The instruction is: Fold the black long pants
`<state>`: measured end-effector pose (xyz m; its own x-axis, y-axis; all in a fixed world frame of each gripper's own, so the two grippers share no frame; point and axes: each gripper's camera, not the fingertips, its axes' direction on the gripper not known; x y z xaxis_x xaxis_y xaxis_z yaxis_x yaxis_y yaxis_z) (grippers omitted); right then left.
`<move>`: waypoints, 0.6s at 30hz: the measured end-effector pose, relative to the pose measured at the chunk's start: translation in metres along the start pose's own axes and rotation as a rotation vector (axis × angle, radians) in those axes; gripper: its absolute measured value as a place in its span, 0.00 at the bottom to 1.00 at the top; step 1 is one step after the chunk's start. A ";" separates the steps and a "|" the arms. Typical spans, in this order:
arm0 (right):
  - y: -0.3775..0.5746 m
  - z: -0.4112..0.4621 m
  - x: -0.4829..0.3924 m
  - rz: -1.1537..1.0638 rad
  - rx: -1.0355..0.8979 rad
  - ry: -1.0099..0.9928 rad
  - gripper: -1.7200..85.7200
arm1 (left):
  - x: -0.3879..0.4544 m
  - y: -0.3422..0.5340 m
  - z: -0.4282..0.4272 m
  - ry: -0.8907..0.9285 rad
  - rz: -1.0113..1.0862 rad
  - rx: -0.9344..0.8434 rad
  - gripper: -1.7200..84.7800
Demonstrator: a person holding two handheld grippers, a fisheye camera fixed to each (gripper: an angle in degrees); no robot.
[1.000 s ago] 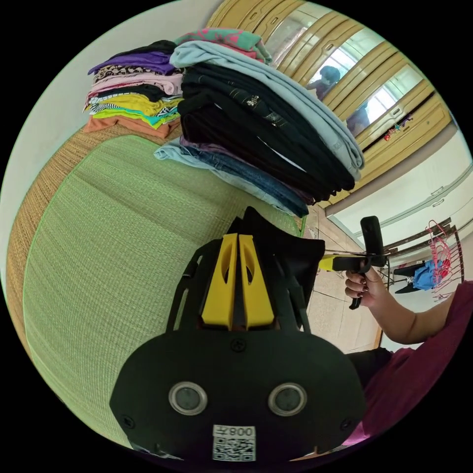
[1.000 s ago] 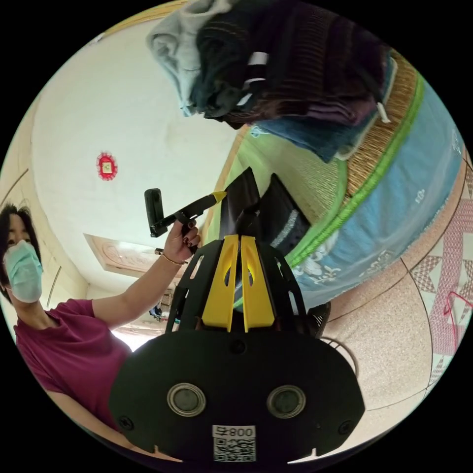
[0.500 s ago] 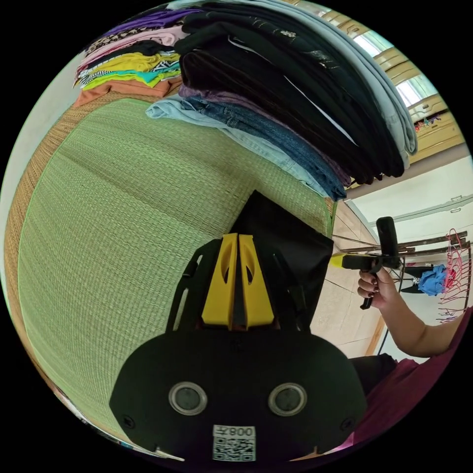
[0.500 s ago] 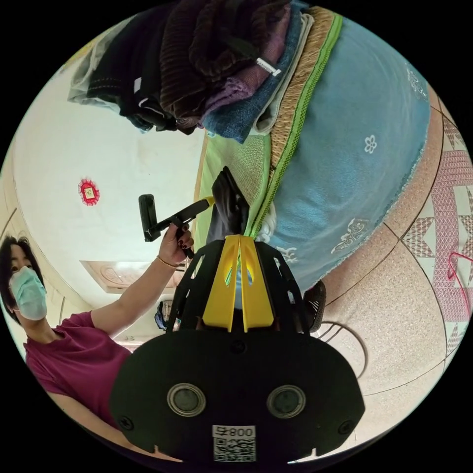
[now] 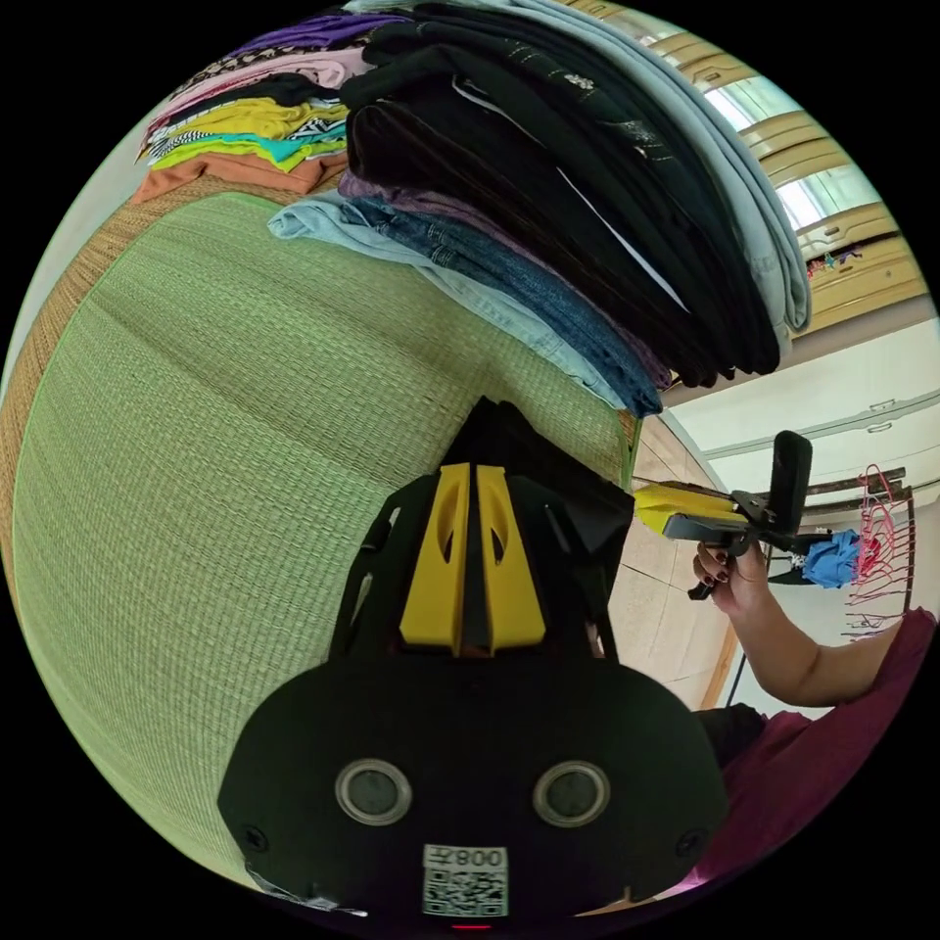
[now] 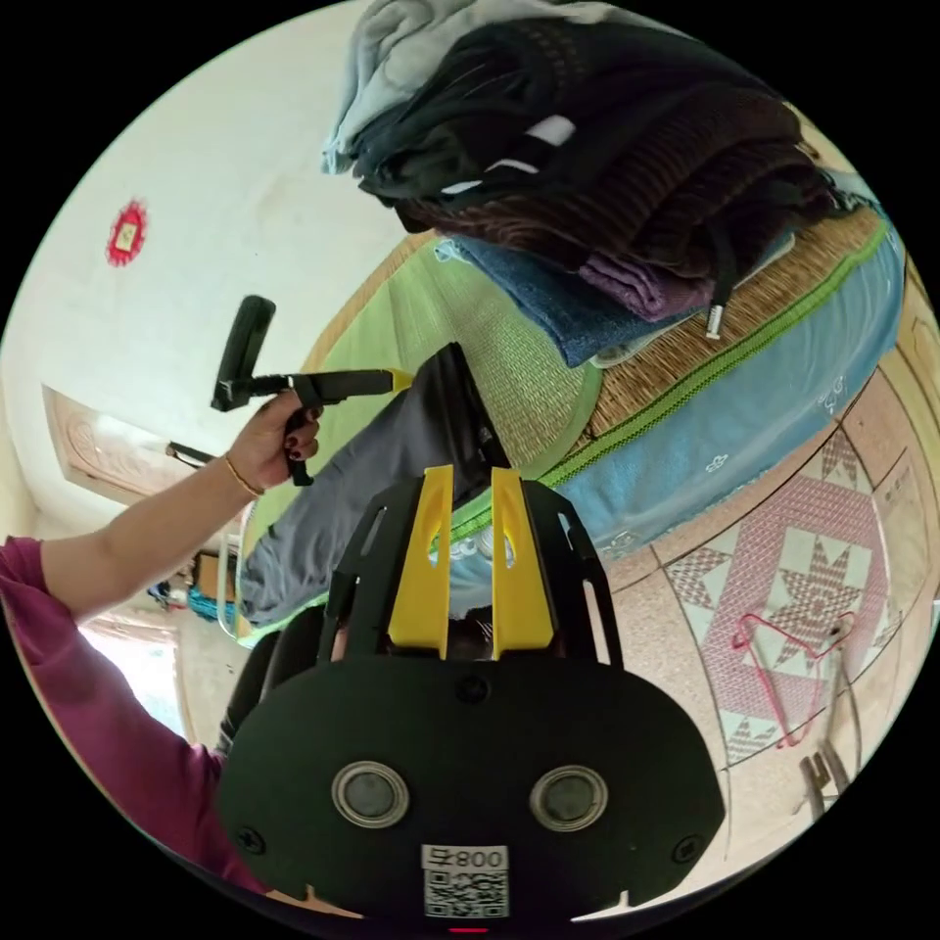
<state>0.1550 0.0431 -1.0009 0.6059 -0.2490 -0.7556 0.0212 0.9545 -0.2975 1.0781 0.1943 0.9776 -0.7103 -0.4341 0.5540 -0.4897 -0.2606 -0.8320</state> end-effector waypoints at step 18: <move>-0.033 0.003 -0.093 0.051 -0.001 0.021 0.03 | -0.029 0.060 -0.102 -0.022 0.013 0.031 0.02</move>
<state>0.1000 0.0353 -0.9186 0.5898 -0.2032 -0.7816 -0.0100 0.9659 -0.2586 1.0180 0.2788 0.9138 -0.7051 -0.4559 0.5431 -0.4649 -0.2811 -0.8395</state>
